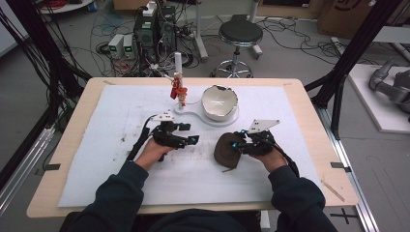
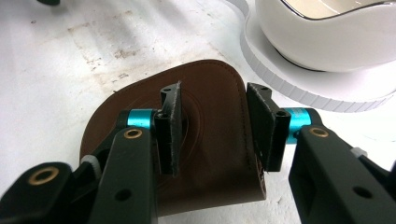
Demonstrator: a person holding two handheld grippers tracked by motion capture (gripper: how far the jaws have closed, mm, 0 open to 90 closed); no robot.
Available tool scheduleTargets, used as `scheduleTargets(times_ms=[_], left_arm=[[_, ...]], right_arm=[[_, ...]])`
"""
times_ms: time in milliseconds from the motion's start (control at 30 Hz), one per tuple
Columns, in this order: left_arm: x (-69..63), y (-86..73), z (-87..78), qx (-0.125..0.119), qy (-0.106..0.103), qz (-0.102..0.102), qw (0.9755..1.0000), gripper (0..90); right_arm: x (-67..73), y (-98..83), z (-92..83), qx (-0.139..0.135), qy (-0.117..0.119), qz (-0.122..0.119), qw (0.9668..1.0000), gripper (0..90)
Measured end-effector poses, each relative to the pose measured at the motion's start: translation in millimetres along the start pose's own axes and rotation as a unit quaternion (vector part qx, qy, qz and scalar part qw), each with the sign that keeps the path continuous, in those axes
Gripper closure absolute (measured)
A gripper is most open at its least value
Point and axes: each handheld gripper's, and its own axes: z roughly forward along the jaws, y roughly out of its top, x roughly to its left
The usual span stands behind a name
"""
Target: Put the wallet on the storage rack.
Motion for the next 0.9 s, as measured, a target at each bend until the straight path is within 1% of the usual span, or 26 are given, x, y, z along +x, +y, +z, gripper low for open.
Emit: scheduleTargets(times_ms=[33,133,200,267,300,333,367,400,433,467,500,533,567,633,667,700,733,767,800,833,867,900], left_arm=[[-1.2,-0.4,6.5,0.008,-0.012,0.004,0.9999,23.3],[-4.2,-2.0,24.2,0.028,-0.039,0.007,0.9988,23.1],[-6.8,-0.6,33.1,0.041,-0.047,0.013,0.9980,23.0],[-9.4,2.1,39.6,0.045,-0.061,0.017,0.9970,23.0],[-10.4,3.7,42.7,0.050,-0.065,0.022,0.9964,23.0],[-12.4,6.2,49.0,0.061,-0.076,0.027,0.9949,23.0],[-12.4,6.2,49.0,0.061,-0.076,0.027,0.9949,23.5],[-13.3,6.9,52.7,0.070,-0.079,0.026,0.9941,23.5],[-13.8,7.5,56.7,0.079,-0.082,0.030,0.9930,23.9],[-14.9,7.5,59.8,0.085,-0.085,0.027,0.9924,26.0],[-17.5,7.7,67.8,0.105,-0.095,0.039,0.9892,29.5],[-17.5,7.7,67.8,0.105,-0.095,0.039,0.9892,33.0],[-19.0,8.3,69.2,0.107,-0.093,0.038,0.9892,32.9],[-17.9,8.6,69.0,0.107,-0.097,0.040,0.9887,36.4],[-18.7,8.6,68.7,0.105,-0.097,0.041,0.9890,36.4],[-18.9,9.6,67.6,0.106,-0.095,0.050,0.9885,40.2],[-18.9,9.6,67.6,0.106,-0.095,0.050,0.9885,42.0],[-19.3,9.9,67.3,0.103,-0.095,0.053,0.9886,43.6],[-19.6,10.1,67.0,0.103,-0.096,0.057,0.9884,43.6],[-20.5,10.0,67.1,0.100,-0.096,0.057,0.9888,44.8],[-20.5,10.1,67.2,0.099,-0.097,0.061,0.9885,45.9],[-21.0,10.0,67.2,0.097,-0.097,0.062,0.9886,46.9]], right_arm=[[0.2,0.3,-0.6,-0.004,0.001,-0.005,1.0000,59.6],[1.8,1.0,-3.9,-0.013,0.004,-0.010,0.9999,61.8],[1.9,1.2,-4.4,-0.016,0.006,-0.010,0.9998,62.1],[1.6,1.5,-4.3,-0.020,0.007,-0.014,0.9997,62.3],[1.5,1.6,-4.4,-0.022,0.008,-0.012,0.9996,63.1],[1.2,1.6,-4.7,-0.024,0.010,-0.011,0.9996,63.2],[1.2,1.6,-4.7,-0.024,0.010,-0.011,0.9996,63.2],[1.1,1.7,-5.3,-0.026,0.014,-0.007,0.9995,63.2],[1.2,1.7,-5.3,-0.029,0.015,-0.008,0.9994,63.3],[1.2,1.6,-4.7,-0.028,0.023,-0.007,0.9993,63.3],[2.1,1.5,-3.3,-0.026,0.029,-0.008,0.9992,63.3],[3.2,1.9,-2.8,-0.025,0.028,-0.007,0.9993,63.2],[3.0,2.0,-2.8,-0.022,0.025,-0.011,0.9994,63.2],[1.4,1.1,-2.8,-0.021,0.026,-0.005,0.9994,63.1],[1.4,1.1,-2.8,-0.021,0.026,-0.005,0.9994,63.1],[0.9,0.8,-2.2,-0.019,0.026,-0.002,0.9995,62.5],[0.2,0.6,-1.8,-0.018,0.025,-0.003,0.9995,61.4],[-0.8,0.0,-1.5,-0.017,0.027,0.007,0.9995,59.2],[-0.8,0.0,-1.5,-0.017,0.027,0.007,0.9995,59.2],[-3.0,-0.8,-0.8,-0.017,0.025,0.011,0.9995,56.3],[-4.7,-1.8,-0.6,-0.015,0.026,0.022,0.9993,52.3],[-10.7,-4.4,0.9,-0.010,0.025,0.057,0.9980,40.8]])
